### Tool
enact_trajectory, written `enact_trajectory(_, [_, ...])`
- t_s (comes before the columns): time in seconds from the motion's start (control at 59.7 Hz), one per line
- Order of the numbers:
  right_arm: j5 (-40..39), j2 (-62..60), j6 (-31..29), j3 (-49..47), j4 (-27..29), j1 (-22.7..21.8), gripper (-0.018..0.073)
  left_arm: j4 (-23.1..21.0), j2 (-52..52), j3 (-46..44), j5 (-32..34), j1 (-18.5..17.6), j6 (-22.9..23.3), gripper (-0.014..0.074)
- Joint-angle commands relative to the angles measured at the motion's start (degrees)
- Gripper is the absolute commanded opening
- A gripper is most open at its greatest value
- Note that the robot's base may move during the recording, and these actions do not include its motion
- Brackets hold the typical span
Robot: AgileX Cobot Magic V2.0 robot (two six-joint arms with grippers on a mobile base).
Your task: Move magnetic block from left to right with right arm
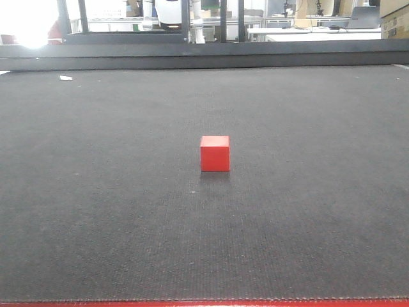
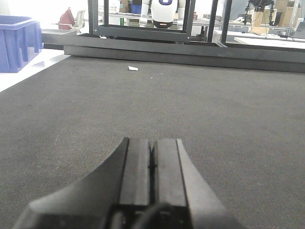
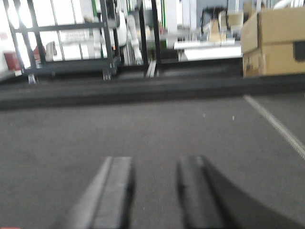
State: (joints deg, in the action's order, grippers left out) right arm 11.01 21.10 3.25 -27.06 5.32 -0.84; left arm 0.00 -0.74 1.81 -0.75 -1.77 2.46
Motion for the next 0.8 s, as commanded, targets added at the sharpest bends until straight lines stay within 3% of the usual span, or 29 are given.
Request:
enact_trajectory(0.0, [-0.1,7.6,1.3,-7.2,-0.5,0.2,0.0593,0.0,-0.8,0.5,5.2,0.1,0.2,-0.0116])
enact_trajectory(0.05, [3.0,11.6,2.6,-10.5,-0.5,0.7,0.0648,0.0,-0.8,0.5,5.2,0.1,0.2,-0.0116])
enact_trajectory(0.184, [11.6,22.6,4.3,-19.8,-0.5,5.0,0.0635,0.0,-0.8,0.5,5.2,0.1,0.2,-0.0116])
enact_trajectory(0.335, [22.8,34.8,7.2,-30.4,-0.8,14.9,0.0635,0.0,-0.8,0.5,5.2,0.1,0.2,-0.0116])
enact_trajectory(0.57, [31.3,53.7,21.3,-44.9,-8.1,29.7,0.0634,0.0,-0.8,0.5,5.2,0.1,0.2,-0.0116])
enact_trajectory(0.788, [37.2,67.9,32.0,-55.8,-13.7,36.3,0.0634,0.0,-0.8,0.5,5.2,0.1,0.2,-0.0116])
